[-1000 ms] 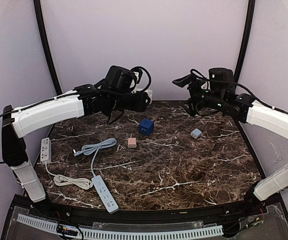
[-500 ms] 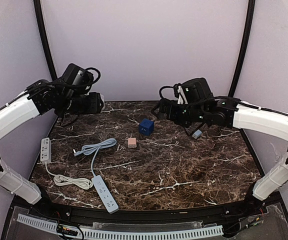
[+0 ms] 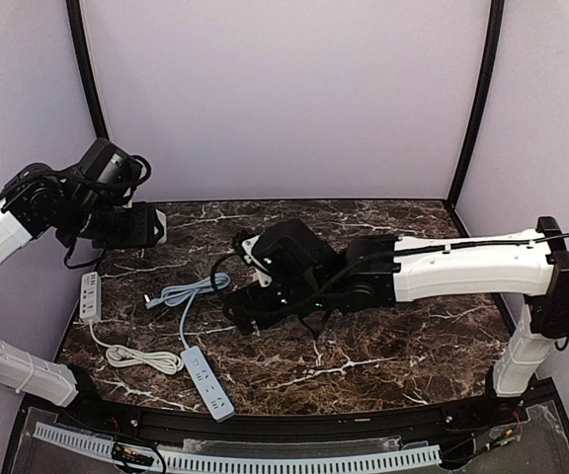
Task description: Insert the plug
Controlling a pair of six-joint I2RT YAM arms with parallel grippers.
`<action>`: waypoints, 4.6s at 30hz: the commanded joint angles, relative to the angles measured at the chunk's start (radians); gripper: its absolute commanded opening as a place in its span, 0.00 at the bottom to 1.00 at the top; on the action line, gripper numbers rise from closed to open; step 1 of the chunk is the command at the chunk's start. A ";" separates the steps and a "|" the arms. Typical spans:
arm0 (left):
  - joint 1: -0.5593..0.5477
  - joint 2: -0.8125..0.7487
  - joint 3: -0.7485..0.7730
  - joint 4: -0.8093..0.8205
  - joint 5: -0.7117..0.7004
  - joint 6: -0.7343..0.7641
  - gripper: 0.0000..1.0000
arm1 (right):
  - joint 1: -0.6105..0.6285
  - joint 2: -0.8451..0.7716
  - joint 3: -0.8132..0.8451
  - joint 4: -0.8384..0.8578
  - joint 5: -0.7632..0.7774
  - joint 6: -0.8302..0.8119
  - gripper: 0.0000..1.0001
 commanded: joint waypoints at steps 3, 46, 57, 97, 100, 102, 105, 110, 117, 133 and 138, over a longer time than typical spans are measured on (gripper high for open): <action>0.007 -0.099 -0.015 -0.142 -0.035 -0.033 0.01 | 0.065 0.212 0.245 -0.062 -0.010 -0.030 0.93; 0.009 -0.267 -0.126 -0.222 -0.018 -0.118 0.01 | 0.143 0.751 0.697 -0.342 0.002 0.023 0.51; 0.008 -0.284 -0.122 -0.203 0.016 -0.128 0.01 | 0.045 0.690 0.597 -0.346 0.055 0.192 0.23; 0.008 -0.083 -0.079 -0.077 0.145 -0.125 0.01 | -0.309 0.388 0.080 -0.190 -0.125 0.592 0.23; 0.008 -0.088 -0.080 -0.086 0.144 -0.120 0.01 | -0.267 0.473 0.193 -0.228 -0.155 0.581 0.26; 0.009 -0.093 -0.081 -0.096 0.142 -0.117 0.01 | -0.251 0.529 0.257 -0.257 -0.173 0.581 0.28; 0.009 -0.099 -0.072 -0.123 0.138 -0.113 0.01 | -0.239 0.569 0.308 -0.268 -0.200 0.583 0.32; 0.009 -0.109 -0.065 -0.147 0.143 -0.095 0.01 | -0.227 0.600 0.352 -0.269 -0.229 0.587 0.47; 0.009 -0.084 -0.036 -0.129 0.193 -0.002 0.01 | -0.228 0.555 0.347 -0.295 -0.206 0.571 0.84; 0.039 0.216 0.203 -0.110 0.464 0.204 0.01 | -0.262 0.253 0.262 -0.396 -0.155 0.390 0.98; 0.067 0.351 0.328 -0.136 0.563 0.230 0.01 | -0.326 0.097 0.114 -0.410 -0.097 0.350 0.99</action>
